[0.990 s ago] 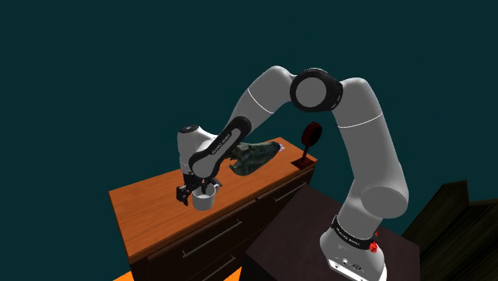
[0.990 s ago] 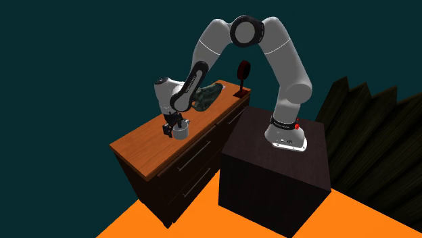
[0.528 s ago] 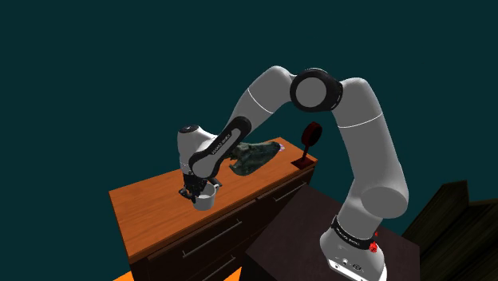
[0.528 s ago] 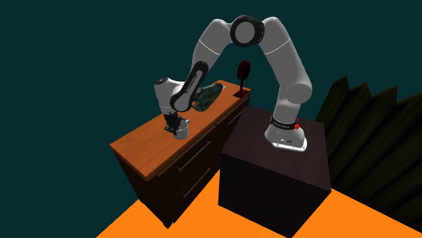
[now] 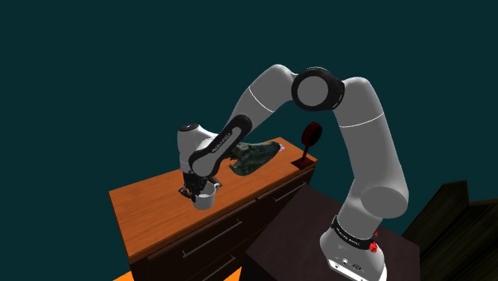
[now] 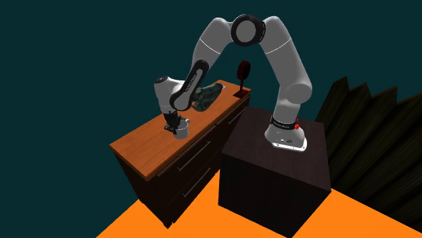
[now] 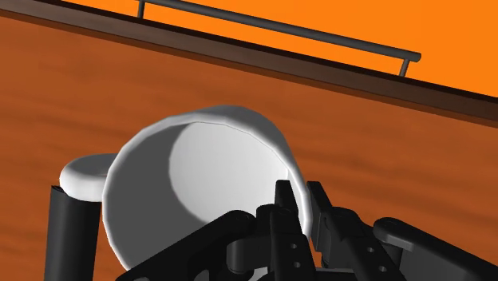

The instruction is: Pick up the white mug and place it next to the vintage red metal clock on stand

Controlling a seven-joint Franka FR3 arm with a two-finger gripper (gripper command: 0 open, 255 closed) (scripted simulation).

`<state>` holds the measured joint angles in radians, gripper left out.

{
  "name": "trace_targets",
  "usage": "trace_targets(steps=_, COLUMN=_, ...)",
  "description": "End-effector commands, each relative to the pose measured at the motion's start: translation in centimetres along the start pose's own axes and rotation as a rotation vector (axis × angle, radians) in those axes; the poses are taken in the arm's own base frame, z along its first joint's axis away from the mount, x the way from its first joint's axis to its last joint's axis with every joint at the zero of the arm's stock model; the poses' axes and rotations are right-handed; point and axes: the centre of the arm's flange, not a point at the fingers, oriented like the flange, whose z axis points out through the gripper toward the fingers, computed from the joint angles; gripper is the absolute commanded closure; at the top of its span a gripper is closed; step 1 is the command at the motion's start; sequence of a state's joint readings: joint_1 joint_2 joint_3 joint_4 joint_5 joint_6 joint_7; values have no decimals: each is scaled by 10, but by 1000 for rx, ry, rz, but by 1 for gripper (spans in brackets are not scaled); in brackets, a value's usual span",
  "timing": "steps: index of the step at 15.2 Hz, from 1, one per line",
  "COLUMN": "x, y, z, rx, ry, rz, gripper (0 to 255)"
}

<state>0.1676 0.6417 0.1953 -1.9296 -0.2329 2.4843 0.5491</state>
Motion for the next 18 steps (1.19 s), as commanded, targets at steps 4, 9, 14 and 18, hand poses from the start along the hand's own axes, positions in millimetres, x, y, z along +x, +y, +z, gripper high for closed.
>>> trace_targets(steps=4, x=-1, y=2, z=-25, rx=0, ry=0, rz=0, gripper=255)
trace_targets(steps=9, x=-2, y=3, z=-51, rx=0, ry=0, rz=0, gripper=255)
trace_targets(steps=14, x=-4, y=4, z=-78, rx=0, ry=0, rz=0, gripper=255)
trace_targets(steps=18, x=-5, y=5, z=-99, rx=0, ry=0, rz=0, gripper=255)
